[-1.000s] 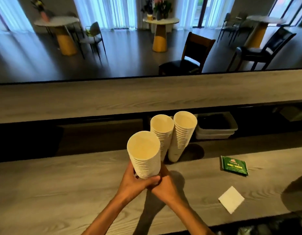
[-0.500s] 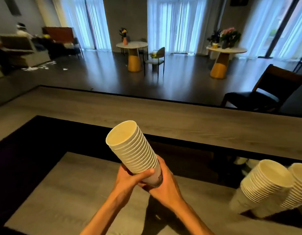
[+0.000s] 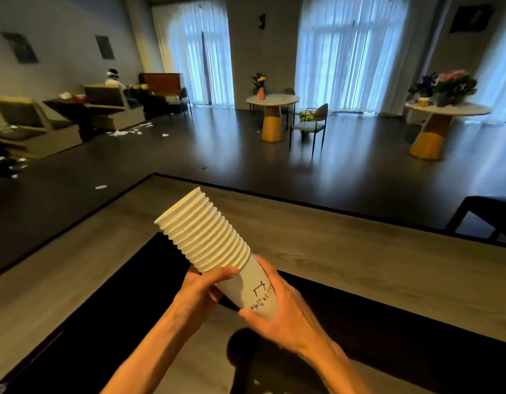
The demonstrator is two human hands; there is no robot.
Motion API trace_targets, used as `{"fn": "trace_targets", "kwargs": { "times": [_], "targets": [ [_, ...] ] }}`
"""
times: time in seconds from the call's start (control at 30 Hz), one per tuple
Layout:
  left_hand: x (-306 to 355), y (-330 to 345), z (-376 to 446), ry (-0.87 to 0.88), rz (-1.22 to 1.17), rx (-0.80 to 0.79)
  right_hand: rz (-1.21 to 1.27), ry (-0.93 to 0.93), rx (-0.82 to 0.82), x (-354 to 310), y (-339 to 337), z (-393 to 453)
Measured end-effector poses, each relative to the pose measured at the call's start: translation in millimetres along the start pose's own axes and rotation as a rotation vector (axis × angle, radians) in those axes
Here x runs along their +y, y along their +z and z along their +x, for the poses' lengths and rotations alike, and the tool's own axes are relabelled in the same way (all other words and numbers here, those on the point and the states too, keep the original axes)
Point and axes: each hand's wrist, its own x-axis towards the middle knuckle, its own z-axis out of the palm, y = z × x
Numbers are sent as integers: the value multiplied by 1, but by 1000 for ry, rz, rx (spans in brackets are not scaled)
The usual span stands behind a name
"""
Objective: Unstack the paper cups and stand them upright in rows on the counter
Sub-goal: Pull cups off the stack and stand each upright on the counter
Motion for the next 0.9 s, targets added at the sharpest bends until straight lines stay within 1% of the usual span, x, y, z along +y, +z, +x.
{"fn": "trace_targets", "kwargs": {
  "times": [0.1, 0.17, 0.2, 0.23, 0.27, 0.33, 0.4, 0.5, 0.6, 0.7, 0.8, 0.9],
  "targets": [
    [20, -17, 10, 14, -14, 82, -29, -93, -110, -16, -5, 32],
    [32, -28, 19, 11, -43, 128, -20, -167, -144, -25, -6, 57],
    [45, -45, 28, 28, -61, 192, -5, -223, -170, -36, 0, 84],
    [48, -47, 29, 19, -71, 223, 4, -234, -186, -39, 2, 91],
    [57, -55, 36, 12, -96, 247, 17, -263, -184, -46, 7, 107],
    [60, -61, 35, -22, -118, 254, 27, -293, -182, -51, 16, 113],
    [65, -62, 36, -14, -138, 269, 14, -310, -181, -53, 26, 119],
    [82, -78, 53, 1, -171, 292, -6, -338, -121, -62, 42, 154],
    [95, -102, 81, -7, -189, 322, -21, -325, -65, -74, 61, 191],
    [109, -127, 111, 8, -199, 393, -58, -316, -11, -82, 84, 229],
    [125, -156, 141, 81, -232, 459, -95, -313, 44, -90, 110, 268],
    [148, -202, 172, 182, -299, 495, -111, -273, 107, -97, 142, 312]
  ]
}}
